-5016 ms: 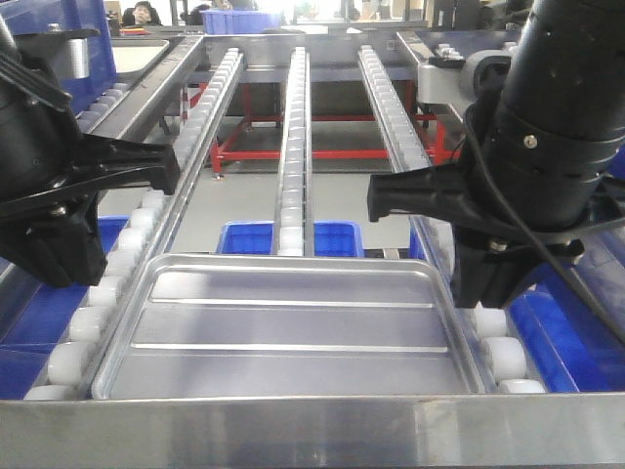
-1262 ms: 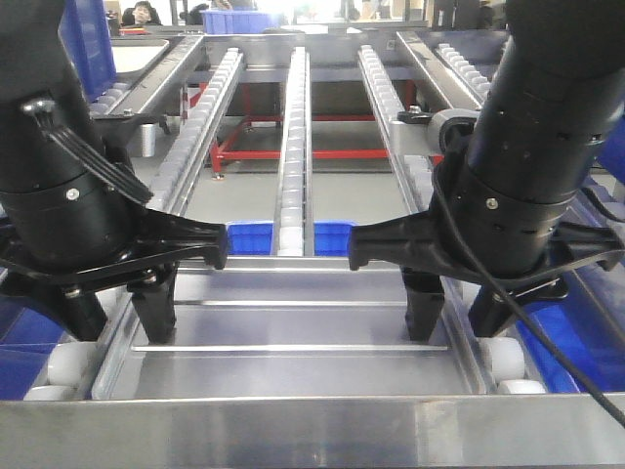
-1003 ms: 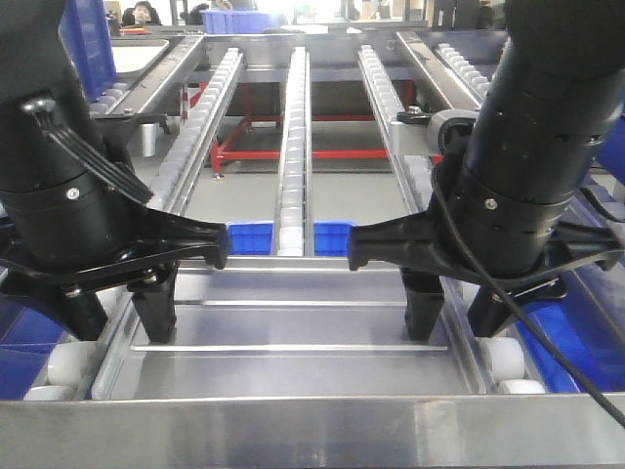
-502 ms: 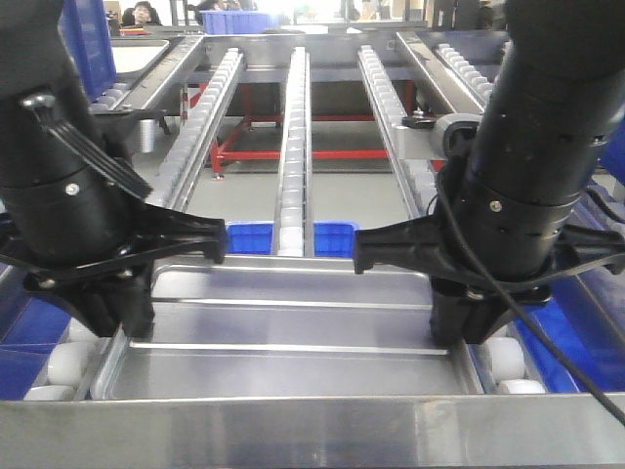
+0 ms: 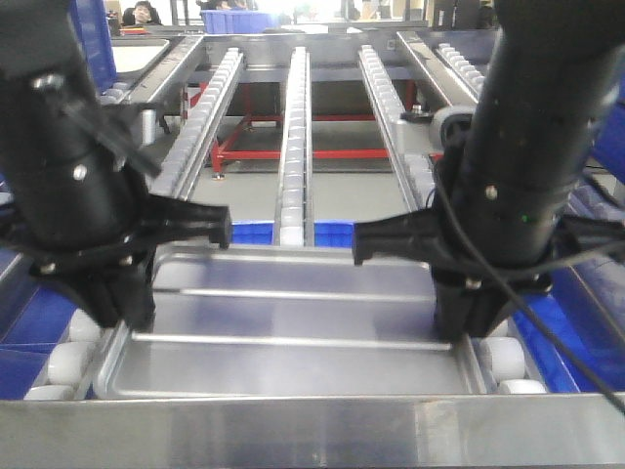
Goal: Grab silver tray and stack on right shelf
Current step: 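Lift the tray with both grippers and pull it toward the robot, then hold the tray level in both grippers while the base drives away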
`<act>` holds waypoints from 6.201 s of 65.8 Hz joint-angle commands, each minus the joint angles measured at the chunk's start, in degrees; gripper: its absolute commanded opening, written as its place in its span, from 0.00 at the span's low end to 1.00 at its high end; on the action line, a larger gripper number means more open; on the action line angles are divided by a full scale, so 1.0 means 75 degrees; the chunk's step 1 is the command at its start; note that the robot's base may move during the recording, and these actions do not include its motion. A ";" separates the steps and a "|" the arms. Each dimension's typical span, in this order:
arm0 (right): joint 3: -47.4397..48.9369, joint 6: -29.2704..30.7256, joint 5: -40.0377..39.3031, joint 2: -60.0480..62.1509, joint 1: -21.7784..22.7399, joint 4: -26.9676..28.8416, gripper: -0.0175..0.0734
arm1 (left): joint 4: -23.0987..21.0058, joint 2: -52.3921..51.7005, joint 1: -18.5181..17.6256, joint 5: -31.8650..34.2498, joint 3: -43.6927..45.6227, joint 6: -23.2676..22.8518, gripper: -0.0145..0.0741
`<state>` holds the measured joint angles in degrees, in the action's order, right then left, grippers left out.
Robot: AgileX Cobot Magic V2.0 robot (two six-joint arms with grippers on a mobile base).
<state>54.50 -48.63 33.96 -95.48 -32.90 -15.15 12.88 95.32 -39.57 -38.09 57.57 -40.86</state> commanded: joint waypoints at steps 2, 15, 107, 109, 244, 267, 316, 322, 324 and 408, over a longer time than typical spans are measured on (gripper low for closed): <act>0.0474 0.0055 0.0361 0.0711 0.0027 -0.0076 0.26 | 0.0016 -0.0460 -0.0026 -0.0429 0.0557 0.0189 0.06; 0.0580 -0.0122 0.0560 0.1372 0.0020 0.0041 0.26 | -0.0277 -0.1217 -0.0026 -0.0850 0.0783 0.0189 0.06; -0.1451 -0.2959 0.1128 0.2930 -0.2650 -0.0550 0.27 | 0.0684 -0.3347 -0.2112 -0.1643 -0.2081 -0.2476 0.06; -0.1451 -0.2959 0.1128 0.2930 -0.2650 -0.0550 0.27 | 0.0637 -0.3329 -0.2112 -0.1632 -0.2064 -0.2476 0.06; -0.1451 -0.2959 0.1173 0.2829 -0.2650 -0.0812 0.27 | 0.0624 -0.3330 -0.2112 -0.1579 -0.1984 -0.2476 0.06; -0.1451 -0.2959 0.1173 0.2829 -0.2650 -0.0812 0.27 | 0.0624 -0.3330 -0.2112 -0.1579 -0.1984 -0.2476 0.06; -0.1451 -0.2959 0.1227 0.2829 -0.2650 -0.0812 0.27 | 0.0624 -0.3330 -0.2112 -0.1579 -0.1984 -0.2476 0.06; -0.1451 -0.2959 0.1227 0.2829 -0.2650 -0.0812 0.27 | 0.0624 -0.3330 -0.2112 -0.1579 -0.1984 -0.2476 0.06; -0.1451 -0.2959 0.1227 0.2829 -0.2650 -0.0812 0.27 | 0.0624 -0.3330 -0.2112 -0.1579 -0.1984 -0.2476 0.06; -0.1451 -0.2959 0.1227 0.2829 -0.2650 -0.0812 0.27 | 0.0624 -0.3330 -0.2112 -0.1579 -0.1984 -0.2476 0.06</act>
<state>42.62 -70.84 41.80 -75.66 -52.90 -18.48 15.83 71.27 -55.16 -48.26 41.28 -59.49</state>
